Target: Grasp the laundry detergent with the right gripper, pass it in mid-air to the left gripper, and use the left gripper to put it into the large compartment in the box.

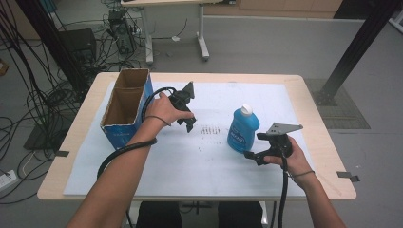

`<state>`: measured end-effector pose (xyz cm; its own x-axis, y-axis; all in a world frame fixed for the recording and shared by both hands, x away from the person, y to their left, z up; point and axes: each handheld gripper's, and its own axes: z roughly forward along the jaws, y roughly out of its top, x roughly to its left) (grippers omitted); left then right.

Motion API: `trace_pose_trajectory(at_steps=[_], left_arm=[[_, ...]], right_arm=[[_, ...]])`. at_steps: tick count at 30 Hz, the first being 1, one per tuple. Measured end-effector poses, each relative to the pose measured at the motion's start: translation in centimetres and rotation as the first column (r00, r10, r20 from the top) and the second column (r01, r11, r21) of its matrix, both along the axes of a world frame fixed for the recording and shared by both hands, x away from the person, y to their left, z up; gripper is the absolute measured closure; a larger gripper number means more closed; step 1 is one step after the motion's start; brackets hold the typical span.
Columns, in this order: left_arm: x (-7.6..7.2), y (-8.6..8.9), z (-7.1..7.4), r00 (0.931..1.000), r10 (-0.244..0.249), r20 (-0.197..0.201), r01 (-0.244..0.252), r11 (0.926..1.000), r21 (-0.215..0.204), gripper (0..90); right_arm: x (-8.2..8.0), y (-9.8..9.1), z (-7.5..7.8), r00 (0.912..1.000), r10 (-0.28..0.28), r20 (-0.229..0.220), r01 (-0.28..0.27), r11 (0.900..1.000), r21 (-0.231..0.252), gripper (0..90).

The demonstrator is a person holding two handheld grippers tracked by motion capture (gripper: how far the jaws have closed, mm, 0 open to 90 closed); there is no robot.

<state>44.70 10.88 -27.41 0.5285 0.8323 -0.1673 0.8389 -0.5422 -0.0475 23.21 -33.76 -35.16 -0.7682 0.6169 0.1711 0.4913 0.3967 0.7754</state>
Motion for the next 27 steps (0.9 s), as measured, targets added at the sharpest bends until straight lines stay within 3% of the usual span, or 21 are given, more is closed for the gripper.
trace_pose_trajectory(at_steps=[27], left_arm=[[-0.1,-0.2,-0.6,1.0,0.001,-0.003,-0.001,1.0,-0.005,9.4]], right_arm=[[0.6,1.0,-1.6,0.9974,-0.028,0.067,0.026,0.9992,0.032,4.2]])
